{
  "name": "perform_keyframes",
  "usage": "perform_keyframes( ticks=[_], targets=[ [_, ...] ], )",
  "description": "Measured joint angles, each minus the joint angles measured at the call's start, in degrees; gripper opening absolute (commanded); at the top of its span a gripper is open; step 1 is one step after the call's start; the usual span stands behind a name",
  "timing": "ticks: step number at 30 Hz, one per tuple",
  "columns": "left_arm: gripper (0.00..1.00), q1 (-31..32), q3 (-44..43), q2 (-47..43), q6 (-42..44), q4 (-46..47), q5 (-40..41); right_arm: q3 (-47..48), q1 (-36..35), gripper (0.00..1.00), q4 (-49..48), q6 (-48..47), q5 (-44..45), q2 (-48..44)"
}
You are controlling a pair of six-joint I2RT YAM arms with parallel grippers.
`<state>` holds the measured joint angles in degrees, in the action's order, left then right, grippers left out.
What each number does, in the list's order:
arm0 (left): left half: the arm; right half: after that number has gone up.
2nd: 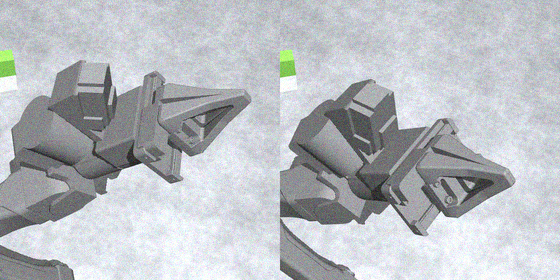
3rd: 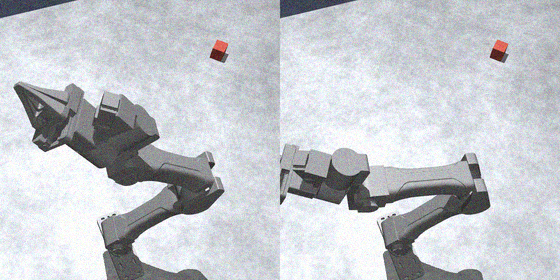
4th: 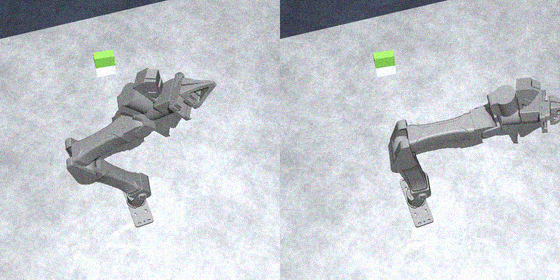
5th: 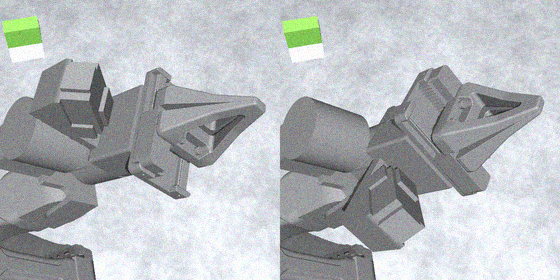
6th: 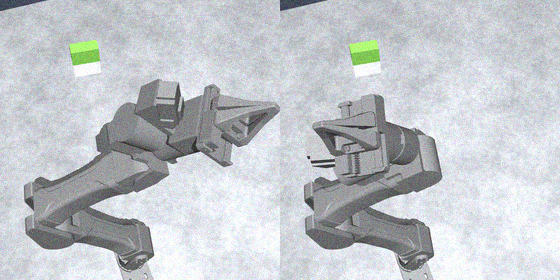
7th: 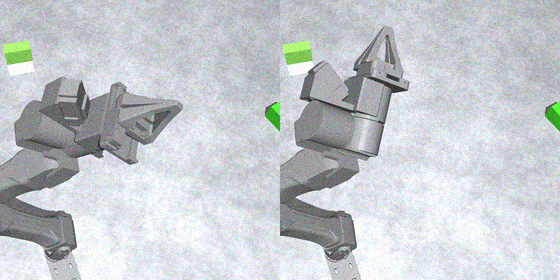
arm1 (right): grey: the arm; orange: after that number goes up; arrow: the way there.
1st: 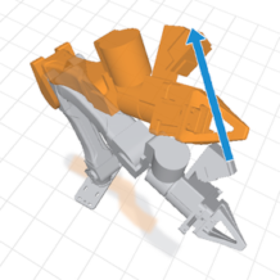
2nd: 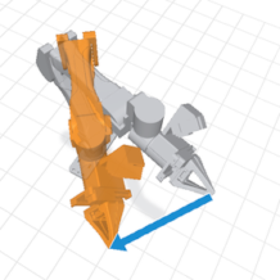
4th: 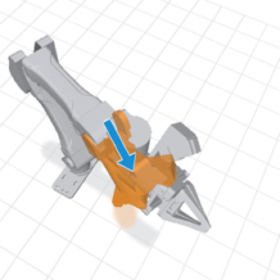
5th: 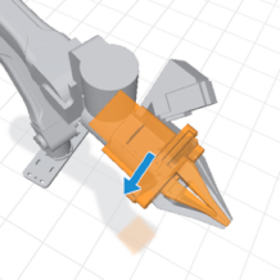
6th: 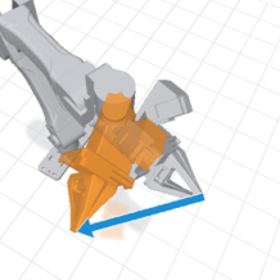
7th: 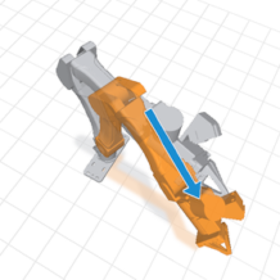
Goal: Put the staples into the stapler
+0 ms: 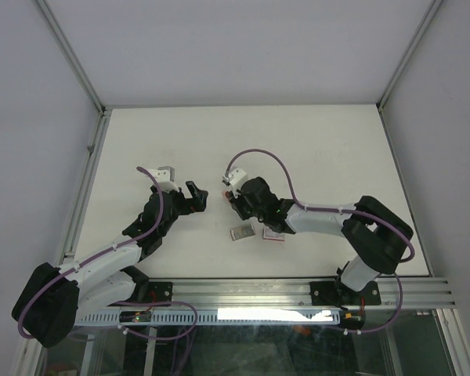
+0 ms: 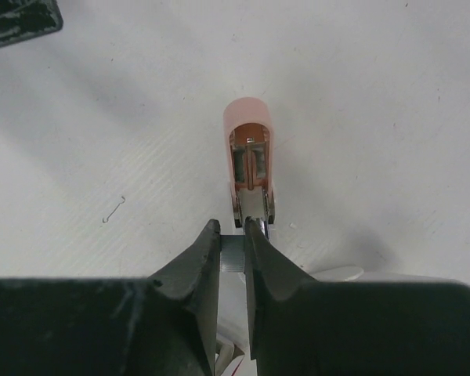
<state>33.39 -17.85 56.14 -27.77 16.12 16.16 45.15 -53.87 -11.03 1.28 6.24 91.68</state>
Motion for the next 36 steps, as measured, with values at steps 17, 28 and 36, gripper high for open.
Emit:
perform_keyframes(
  ticks=[17, 28, 36],
  targets=[
    [0.99, 0.00, 0.02, 0.00, 0.00, 0.00, 0.00, 0.61, 1.33, 0.17, -1.40, -3.82, -0.76, 2.60],
    [0.99, 0.00, 0.02, 0.00, 0.00, 0.02, 0.00, 0.61, 1.88, 0.16, -1.66, -4.52, -1.60, 2.69],
    [0.99, 0.00, 0.02, 0.00, 0.00, 0.02, 0.00, 0.61, 1.92, 0.15, -1.79, -4.90, -1.60, 3.76]
  ],
)
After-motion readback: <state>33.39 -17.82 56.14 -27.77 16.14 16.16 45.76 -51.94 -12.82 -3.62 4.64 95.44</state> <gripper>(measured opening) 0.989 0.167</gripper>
